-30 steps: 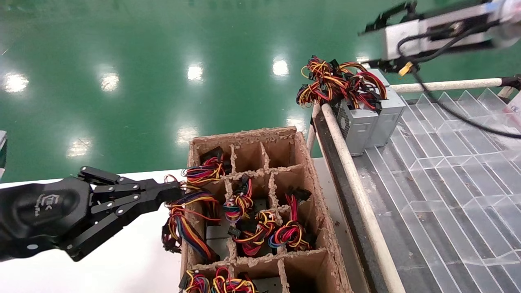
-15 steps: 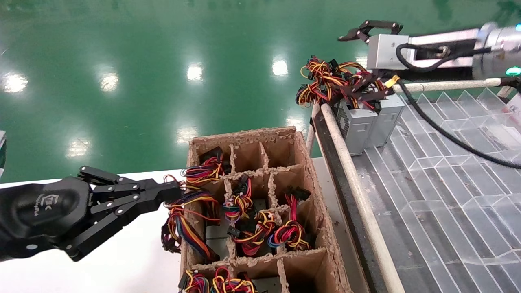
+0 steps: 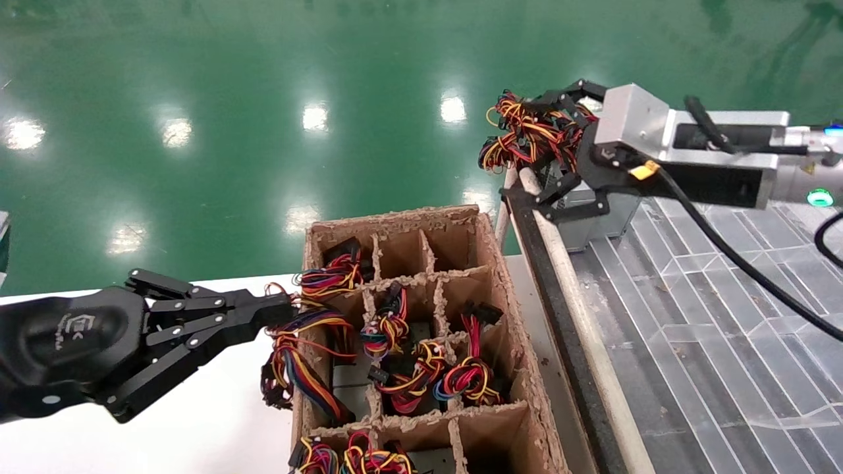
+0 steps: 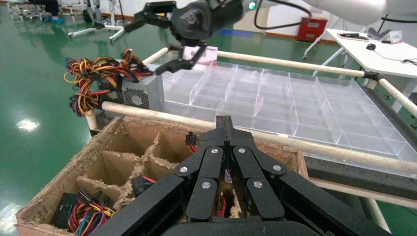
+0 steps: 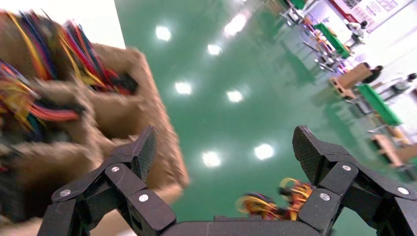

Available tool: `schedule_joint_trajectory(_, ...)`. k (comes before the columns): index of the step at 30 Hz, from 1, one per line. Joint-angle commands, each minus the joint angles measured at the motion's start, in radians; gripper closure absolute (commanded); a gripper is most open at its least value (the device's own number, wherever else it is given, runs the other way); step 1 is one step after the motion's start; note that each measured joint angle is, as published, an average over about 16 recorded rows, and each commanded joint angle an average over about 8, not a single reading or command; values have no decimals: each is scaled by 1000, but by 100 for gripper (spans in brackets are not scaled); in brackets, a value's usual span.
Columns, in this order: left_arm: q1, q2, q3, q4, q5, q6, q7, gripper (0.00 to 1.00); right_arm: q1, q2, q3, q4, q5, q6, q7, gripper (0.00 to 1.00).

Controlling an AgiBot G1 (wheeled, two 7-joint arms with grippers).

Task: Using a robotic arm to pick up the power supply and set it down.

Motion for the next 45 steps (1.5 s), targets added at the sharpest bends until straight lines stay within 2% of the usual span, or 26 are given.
schedule_joint_trajectory(1, 0, 0, 0, 0, 0, 0, 0, 100, -39, 17, 18, 43, 27, -12, 41, 0)
schedule_joint_trajectory(8, 0, 0, 0, 0, 0, 0, 0, 98, -175, 76, 82, 190, 121, -52, 185, 0)
schedule_joint_trajectory(16, 0, 0, 0, 0, 0, 0, 0, 2, -329, 143, 155, 358, 228, -97, 349, 0)
schedule_joint_trajectory(33, 0, 0, 0, 0, 0, 0, 0, 0, -633, 275, 298, 689, 440, -187, 670, 0)
schedule_joint_trajectory(39, 0, 0, 0, 0, 0, 0, 0, 0, -682, 296, 321, 741, 475, -202, 708, 0)
schedule_joint_trajectory(45, 0, 0, 0, 0, 0, 0, 0, 0, -669, 291, 315, 727, 467, -198, 696, 0)
